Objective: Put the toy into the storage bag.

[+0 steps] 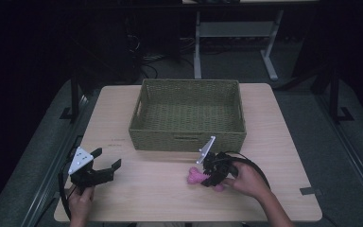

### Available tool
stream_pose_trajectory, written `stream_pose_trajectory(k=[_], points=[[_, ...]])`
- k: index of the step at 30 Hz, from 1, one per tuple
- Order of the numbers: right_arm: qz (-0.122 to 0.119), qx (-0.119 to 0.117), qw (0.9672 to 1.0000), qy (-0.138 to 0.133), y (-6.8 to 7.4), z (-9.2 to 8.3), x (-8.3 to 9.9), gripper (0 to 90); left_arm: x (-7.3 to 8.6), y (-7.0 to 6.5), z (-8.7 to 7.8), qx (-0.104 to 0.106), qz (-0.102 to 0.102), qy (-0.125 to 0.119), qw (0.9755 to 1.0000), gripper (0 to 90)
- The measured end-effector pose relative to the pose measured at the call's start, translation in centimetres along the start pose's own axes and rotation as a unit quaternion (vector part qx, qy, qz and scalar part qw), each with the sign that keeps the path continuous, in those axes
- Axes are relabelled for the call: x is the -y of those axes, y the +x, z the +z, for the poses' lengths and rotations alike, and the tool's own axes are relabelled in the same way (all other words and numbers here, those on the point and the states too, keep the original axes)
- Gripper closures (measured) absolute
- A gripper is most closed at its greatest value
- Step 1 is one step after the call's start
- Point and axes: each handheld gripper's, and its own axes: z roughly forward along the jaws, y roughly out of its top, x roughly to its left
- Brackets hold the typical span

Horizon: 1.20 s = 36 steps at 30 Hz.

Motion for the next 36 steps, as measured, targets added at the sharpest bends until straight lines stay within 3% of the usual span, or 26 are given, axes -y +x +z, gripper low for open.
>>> stream_pose_trajectory(k=[7,18,36], points=[[0.003,-0.019,0.9997,-0.014,-0.2,-0.8,0.3,57.8,0.0,-0.1,0.0,0.0,0.0,-0.001,1.0,13.3],[-0.002,-0.031,0.9988,-0.038,-0.6,-2.7,-0.3,57.8,0.0,0.0,-0.1,0.0,-0.005,-0.004,1.0,13.3],[-0.008,-0.045,0.9975,-0.053,-1.4,-5.0,-1.5,57.9,0.0,0.0,-0.1,0.0,-0.004,-0.005,1.0,13.3]])
